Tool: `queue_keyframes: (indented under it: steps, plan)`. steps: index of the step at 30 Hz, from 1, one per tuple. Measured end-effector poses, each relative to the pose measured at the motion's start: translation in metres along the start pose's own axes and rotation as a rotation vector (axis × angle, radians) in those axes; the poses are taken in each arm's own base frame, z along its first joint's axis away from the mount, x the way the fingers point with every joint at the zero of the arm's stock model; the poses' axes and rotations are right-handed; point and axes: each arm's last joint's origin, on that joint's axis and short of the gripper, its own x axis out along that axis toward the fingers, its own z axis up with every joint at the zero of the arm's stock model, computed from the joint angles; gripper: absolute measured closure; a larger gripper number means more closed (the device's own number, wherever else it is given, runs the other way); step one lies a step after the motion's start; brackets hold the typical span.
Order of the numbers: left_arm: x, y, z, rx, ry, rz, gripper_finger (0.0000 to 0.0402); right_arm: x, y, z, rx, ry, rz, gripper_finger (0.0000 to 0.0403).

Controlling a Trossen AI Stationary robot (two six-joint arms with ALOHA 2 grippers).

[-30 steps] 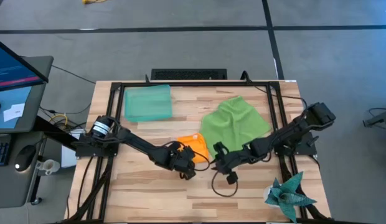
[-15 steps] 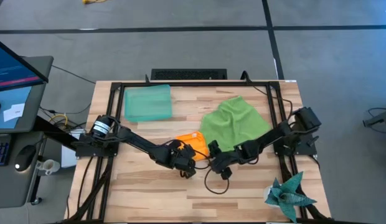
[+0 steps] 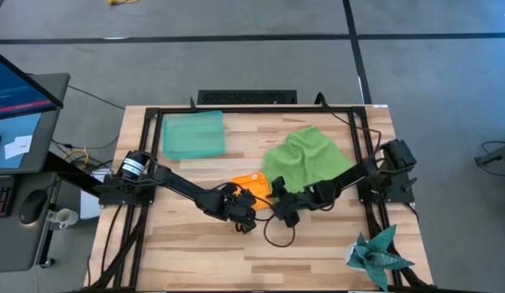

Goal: Roll microfiber towels into tight, uniform cylinder then place into a basket
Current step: Roll the yellow microfiber cloth

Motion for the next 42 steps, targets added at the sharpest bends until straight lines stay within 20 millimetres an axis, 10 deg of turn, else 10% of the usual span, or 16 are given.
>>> queue_keyframes:
  steps: [10, 28, 42]
  plan:
    - [-0.001, -0.001, -0.002, 0.087, -0.027, 0.029, 0.0368, 0.004, -0.01, -0.007, 0.117, -0.019, 0.097, 0.0184]
    - [-0.008, -0.007, 0.001, 0.172, -0.05, 0.083, 0.0368, 0.007, -0.019, -0.012, 0.352, -0.039, 0.22, 0.0386]
    - [-0.082, -0.013, -0.022, 0.279, -0.179, 0.269, 0.0368, 0.006, -0.017, -0.012, 0.465, -0.037, 0.278, 0.0383]
